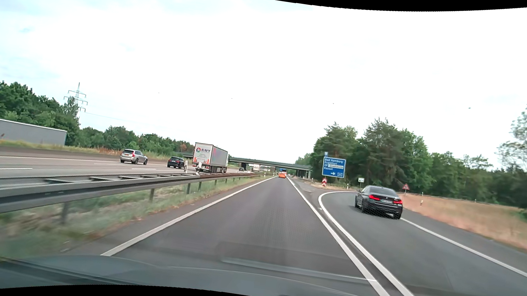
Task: Follow the waypoints while adhering to traffic rules and regulations
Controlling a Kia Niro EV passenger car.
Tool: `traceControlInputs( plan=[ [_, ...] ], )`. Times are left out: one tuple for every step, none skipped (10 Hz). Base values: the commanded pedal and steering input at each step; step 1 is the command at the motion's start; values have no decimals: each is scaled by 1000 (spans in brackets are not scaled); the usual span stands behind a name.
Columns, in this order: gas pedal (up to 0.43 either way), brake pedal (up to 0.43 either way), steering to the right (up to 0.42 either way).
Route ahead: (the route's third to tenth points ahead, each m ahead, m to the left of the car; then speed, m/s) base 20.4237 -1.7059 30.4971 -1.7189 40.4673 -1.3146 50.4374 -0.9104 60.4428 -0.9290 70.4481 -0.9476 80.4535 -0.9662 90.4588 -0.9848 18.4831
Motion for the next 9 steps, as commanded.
traceControlInputs(
  plan=[
    [287, 0, -4],
    [287, 0, -4],
    [287, 0, -4],
    [287, 0, -4],
    [287, 0, -4],
    [287, 0, -4],
    [287, 0, -3],
    [287, 0, -3],
    [287, 0, -3]
  ],
)
